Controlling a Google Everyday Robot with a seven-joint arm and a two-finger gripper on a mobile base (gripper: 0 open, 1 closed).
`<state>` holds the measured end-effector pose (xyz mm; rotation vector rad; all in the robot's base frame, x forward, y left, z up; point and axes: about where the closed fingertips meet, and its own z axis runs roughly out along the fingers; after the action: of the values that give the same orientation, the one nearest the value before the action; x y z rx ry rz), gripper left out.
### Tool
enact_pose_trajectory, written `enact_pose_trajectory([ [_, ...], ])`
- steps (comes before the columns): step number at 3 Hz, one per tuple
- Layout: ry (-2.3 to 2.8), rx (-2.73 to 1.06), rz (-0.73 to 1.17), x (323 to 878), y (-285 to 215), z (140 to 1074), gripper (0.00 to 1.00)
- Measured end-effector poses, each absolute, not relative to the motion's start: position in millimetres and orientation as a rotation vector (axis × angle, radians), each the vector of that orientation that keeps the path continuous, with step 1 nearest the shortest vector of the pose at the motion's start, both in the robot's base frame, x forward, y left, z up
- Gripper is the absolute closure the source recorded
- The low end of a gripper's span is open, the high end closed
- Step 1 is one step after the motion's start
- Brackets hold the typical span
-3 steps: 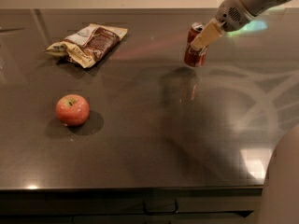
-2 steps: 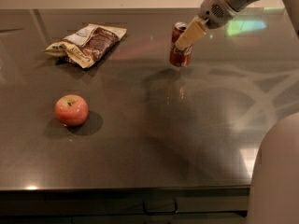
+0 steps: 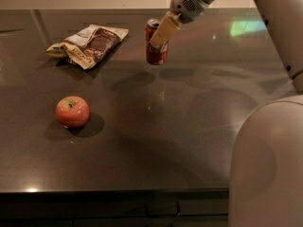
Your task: Move coke can near brown chip bag
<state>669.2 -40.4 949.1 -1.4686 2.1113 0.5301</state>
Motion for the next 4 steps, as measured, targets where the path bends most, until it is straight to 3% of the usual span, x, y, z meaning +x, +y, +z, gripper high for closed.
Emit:
enact_pose_trajectory([
  [4,2.202,-1.311,0.489,718.9,34.9,943.7,1.0],
])
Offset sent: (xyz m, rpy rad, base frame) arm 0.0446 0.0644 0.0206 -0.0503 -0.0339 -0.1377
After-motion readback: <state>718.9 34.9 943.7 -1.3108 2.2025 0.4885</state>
